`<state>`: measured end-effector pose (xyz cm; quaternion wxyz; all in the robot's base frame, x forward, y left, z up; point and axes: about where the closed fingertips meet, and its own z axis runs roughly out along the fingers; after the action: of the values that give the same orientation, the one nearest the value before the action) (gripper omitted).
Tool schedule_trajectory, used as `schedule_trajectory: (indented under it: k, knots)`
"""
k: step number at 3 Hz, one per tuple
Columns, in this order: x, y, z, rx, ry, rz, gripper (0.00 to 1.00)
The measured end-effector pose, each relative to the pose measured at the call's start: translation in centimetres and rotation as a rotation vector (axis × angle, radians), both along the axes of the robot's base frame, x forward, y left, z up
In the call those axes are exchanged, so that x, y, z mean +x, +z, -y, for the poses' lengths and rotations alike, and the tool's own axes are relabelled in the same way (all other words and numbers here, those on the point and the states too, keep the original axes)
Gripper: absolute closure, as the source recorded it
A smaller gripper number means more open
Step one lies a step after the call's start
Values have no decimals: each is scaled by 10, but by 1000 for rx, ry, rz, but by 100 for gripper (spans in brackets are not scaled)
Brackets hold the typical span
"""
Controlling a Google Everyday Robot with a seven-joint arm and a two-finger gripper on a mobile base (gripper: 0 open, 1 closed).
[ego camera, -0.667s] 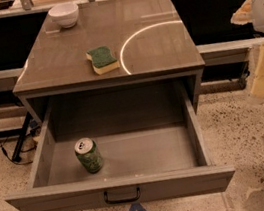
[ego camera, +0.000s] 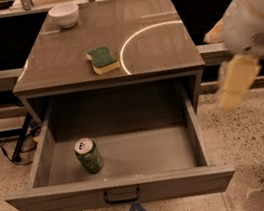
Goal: Pick green can from top drawer and place on counter
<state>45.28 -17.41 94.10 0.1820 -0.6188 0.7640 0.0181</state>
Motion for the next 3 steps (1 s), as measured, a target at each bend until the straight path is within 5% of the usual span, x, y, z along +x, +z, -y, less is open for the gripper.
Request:
schedule_trajectory:
  k: [2,3]
  knots:
    - [29,-73,-145,285,206,-66,0]
    - [29,-73,-145,285,206,-66,0]
